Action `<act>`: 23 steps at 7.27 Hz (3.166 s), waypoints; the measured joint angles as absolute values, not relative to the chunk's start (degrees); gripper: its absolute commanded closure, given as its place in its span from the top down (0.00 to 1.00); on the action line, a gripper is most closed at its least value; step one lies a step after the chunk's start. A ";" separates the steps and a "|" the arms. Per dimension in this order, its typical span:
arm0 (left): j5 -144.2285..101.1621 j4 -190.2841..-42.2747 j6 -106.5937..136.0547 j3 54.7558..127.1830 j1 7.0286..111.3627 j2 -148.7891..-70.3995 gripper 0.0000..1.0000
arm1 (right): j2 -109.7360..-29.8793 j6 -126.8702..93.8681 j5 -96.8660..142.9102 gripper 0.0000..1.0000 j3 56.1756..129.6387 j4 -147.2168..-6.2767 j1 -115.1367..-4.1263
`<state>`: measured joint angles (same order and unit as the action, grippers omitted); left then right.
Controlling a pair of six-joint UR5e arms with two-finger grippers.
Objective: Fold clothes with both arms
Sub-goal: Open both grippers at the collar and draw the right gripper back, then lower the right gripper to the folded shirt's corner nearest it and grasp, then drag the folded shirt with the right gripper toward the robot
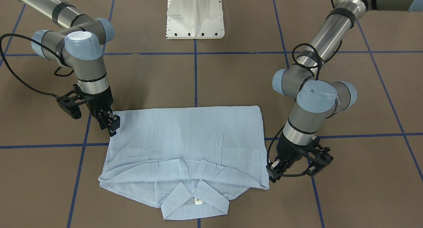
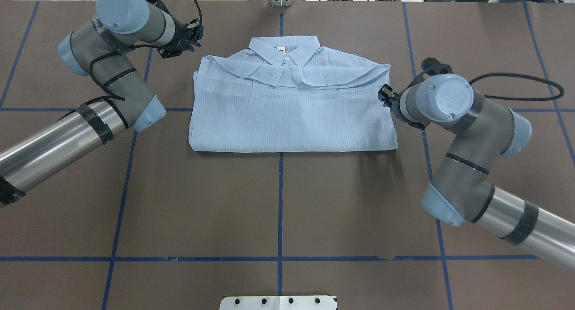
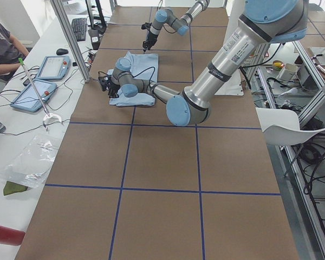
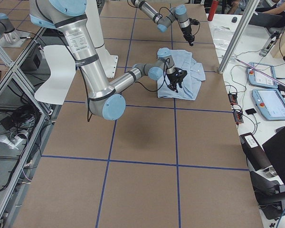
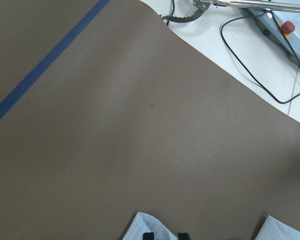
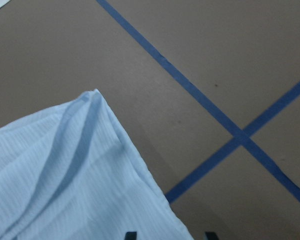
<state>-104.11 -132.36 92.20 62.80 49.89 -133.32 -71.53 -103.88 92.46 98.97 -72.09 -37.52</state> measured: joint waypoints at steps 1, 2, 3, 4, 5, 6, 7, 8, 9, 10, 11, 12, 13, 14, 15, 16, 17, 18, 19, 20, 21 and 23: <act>-104.09 -132.32 92.18 63.21 49.91 -133.01 0.29 | -74.28 -105.05 92.49 0.63 101.49 -71.97 -35.81; -104.07 -132.24 92.14 63.57 49.92 -132.73 0.29 | -75.55 -106.69 92.49 0.64 102.54 -71.75 -34.45; -104.07 -132.21 92.12 63.77 49.92 -132.42 0.29 | -75.80 -107.74 92.40 0.66 102.70 -71.62 -33.58; -104.06 -132.17 92.13 63.85 49.92 -132.18 0.29 | -75.84 -108.30 92.36 0.66 102.60 -71.59 -33.24; -104.04 -132.13 92.17 63.87 49.92 -132.05 0.29 | -75.82 -109.23 92.32 0.66 102.35 -71.59 -33.04; -104.01 -132.11 92.19 63.89 49.92 -131.88 0.29 | -75.60 -110.56 92.15 0.66 101.76 -71.57 -32.74; -103.99 -132.08 92.19 63.89 49.92 -131.70 0.29 | -75.15 -111.48 91.86 0.66 100.96 -71.53 -32.41; -103.98 -132.05 92.20 63.89 49.92 -131.62 0.29 | -74.62 -111.83 91.60 0.65 100.30 -71.51 -32.25; -103.95 -132.00 92.20 63.90 49.92 -131.57 0.29 | -73.79 -111.93 91.31 0.62 99.36 -71.51 -32.21; -103.92 -131.96 92.20 63.93 49.92 -131.55 0.29 | -72.75 -111.96 91.04 0.37 98.05 -71.48 -32.18; -103.90 -131.94 92.20 63.95 49.92 -131.55 0.29 | -72.14 -112.05 90.82 0.00 97.26 -71.46 -32.23; -103.89 -131.93 92.24 64.00 49.91 -131.56 0.29 | -71.91 -112.22 90.69 0.00 97.23 -71.46 -32.36; -103.89 -131.90 92.31 64.11 49.88 -131.57 0.29 | -71.95 -112.31 90.64 0.00 97.52 -71.46 -32.45; -103.89 -131.87 92.37 64.24 49.85 -131.57 0.29 | -72.17 -112.31 90.62 0.00 98.06 -71.45 -32.54; -103.89 -131.85 92.47 64.29 49.84 -131.57 0.29 | -72.76 -112.23 90.65 0.00 99.32 -71.57 -32.65; -103.86 -131.84 92.59 64.47 49.84 -131.56 0.29 | -74.16 -112.20 90.75 0.00 101.95 -71.88 -32.69; -103.83 -131.84 92.69 64.86 49.83 -131.54 0.29 | -76.23 -112.41 91.00 0.00 105.80 -72.75 -32.21; -103.83 -131.79 92.76 65.44 49.84 -131.50 0.29 | -78.79 -112.79 91.43 0.00 111.76 -75.78 -30.15; -103.88 -131.72 92.80 66.18 49.83 -131.30 0.29 | -80.74 -113.28 91.90 0.00 118.89 -81.91 -26.14; -103.96 -131.68 92.81 67.05 49.81 -130.90 0.29 | -81.57 -114.58 93.08 0.00 126.56 -90.42 -20.67; -104.04 -131.62 92.83 68.22 49.68 -130.47 0.29 | -81.55 -116.25 95.39 0.00 133.69 -99.38 -14.49; -104.21 -128.58 93.25 72.52 48.52 -129.84 0.29 | -80.66 -118.77 99.49 0.99 140.38 -111.27 -1.99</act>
<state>-104.21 -128.58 93.25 72.52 48.52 -129.84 -80.66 -118.77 99.49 140.38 -111.27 -1.99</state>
